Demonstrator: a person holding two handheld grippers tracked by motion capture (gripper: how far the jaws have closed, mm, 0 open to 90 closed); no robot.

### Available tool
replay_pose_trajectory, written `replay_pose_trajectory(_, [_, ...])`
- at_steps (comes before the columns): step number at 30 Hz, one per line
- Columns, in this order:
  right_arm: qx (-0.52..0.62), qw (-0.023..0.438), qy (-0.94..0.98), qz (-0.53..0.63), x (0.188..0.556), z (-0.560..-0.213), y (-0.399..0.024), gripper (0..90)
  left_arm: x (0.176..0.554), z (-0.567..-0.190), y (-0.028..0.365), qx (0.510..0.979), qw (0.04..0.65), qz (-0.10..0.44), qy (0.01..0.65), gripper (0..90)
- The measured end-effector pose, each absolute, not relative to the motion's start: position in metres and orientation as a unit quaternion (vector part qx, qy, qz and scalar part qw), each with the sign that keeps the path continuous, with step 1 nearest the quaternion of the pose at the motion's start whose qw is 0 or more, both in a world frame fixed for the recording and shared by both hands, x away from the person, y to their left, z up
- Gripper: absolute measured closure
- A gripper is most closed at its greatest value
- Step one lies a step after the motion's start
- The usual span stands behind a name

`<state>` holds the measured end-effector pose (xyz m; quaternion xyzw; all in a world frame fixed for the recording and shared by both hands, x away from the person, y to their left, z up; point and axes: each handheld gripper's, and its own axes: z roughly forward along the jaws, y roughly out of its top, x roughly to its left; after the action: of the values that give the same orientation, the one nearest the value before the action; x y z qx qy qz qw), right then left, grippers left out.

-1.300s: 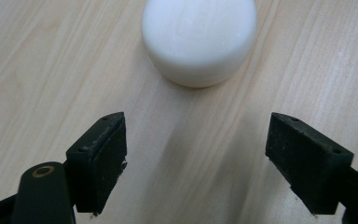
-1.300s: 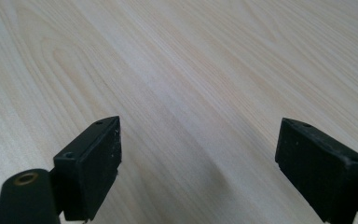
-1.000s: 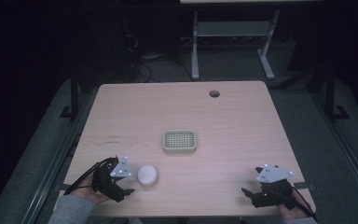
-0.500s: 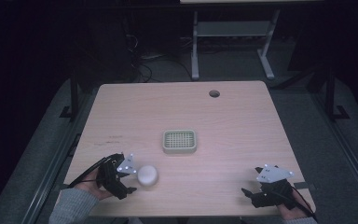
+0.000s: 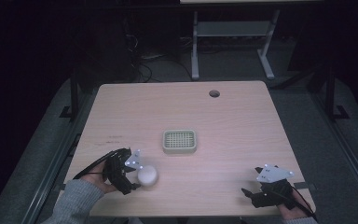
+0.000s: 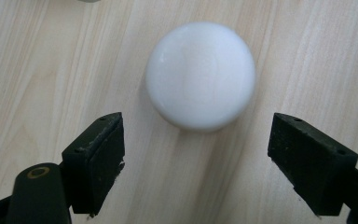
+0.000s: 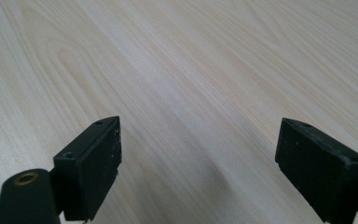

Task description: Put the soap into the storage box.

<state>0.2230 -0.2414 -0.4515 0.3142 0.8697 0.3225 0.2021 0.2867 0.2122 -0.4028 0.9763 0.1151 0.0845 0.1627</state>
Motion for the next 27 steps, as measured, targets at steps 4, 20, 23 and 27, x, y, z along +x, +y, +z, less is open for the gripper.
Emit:
replay_pose_trajectory(4, [0.314,0.201,0.870,0.322,0.223,-0.452,-0.241,13.9,0.291,-0.404,0.207,0.977,0.159,0.078,0.115,18.4])
replay_pose_trajectory(20, [0.314,0.200,0.870,0.323,0.223,-0.452,-0.241,13.9,0.300,-0.408,0.197,0.983,0.137,0.054,0.107,17.9])
replay_pose_trajectory(23, [0.314,0.199,0.871,0.322,0.223,-0.452,-0.241,13.9,0.302,-0.409,0.196,0.985,0.131,0.050,0.105,17.9])
replay_pose_trajectory(27, [0.314,0.198,0.871,0.323,0.223,-0.452,-0.241,13.9,0.304,-0.411,0.192,0.986,0.123,0.048,0.103,17.9])
